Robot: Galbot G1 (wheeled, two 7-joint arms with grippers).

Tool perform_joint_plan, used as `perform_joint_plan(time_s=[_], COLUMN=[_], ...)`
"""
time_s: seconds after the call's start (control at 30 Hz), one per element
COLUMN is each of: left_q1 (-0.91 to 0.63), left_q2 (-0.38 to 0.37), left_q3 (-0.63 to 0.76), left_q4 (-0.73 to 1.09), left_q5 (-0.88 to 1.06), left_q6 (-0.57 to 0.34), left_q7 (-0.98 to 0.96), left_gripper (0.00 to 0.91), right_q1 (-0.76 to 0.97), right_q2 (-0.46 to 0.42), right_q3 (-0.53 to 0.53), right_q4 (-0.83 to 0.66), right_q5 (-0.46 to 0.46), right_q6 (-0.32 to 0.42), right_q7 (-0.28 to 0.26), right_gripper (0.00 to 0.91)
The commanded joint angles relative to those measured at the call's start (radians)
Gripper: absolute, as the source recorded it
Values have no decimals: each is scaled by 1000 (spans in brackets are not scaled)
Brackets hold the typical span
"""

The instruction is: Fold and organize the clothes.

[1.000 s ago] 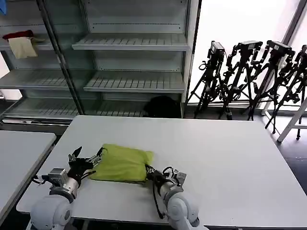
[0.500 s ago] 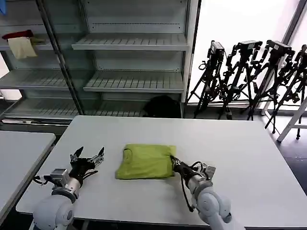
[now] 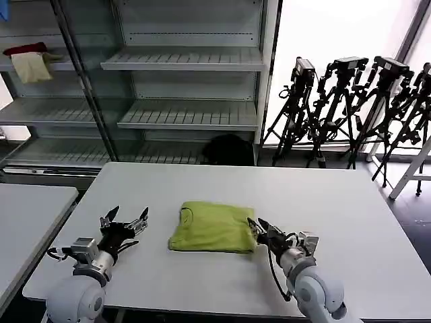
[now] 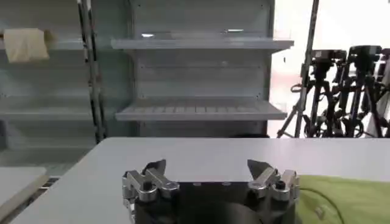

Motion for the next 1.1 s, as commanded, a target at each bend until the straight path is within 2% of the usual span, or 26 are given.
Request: perform_joint_plan(time_s=[0.03,0.07,0.13,0.17,0.23,0.3,0.43,0.6,0.77,1.1], left_q1=[-20,-32,-46,-56,-67,-80,-93,-91,-98,-92], left_q2=[-2,-2,1,8,19,40,71,93,100,100], left_q3=[-15,-21,-34,-52,-70,-98,-135,-159,-187,-174], left_q4=[16,28,46,68,95,131,170,204,232,240], left_q5=[-18,-26,-40,-51,-63,-93,-141,-155,-183,-180], left_q6=[-12,-22,-45,-64,-96,-133,-158,-176,-175,-170], left_q7=[6,7,17,33,58,82,98,106,104,94], left_gripper=[907,907,907,907,907,907,907,907,907,907], right_q1=[-73,-73,-77,-82,-93,-108,-113,-138,-113,-130], right_q2=[-59,-76,-108,-135,-169,-207,-212,-195,-151,-157], right_q3=[240,287,345,390,447,509,578,548,516,524], right_q4=[54,39,18,-3,-34,-64,-108,-92,-81,-71], right_q5=[-528,-569,-570,-576,-585,-544,-501,-496,-494,-488], right_q6=[6,19,57,105,144,152,167,201,177,148], right_q7=[-129,-136,-142,-159,-183,-189,-192,-196,-188,-171], right_gripper=[907,907,907,907,907,907,907,907,907,907])
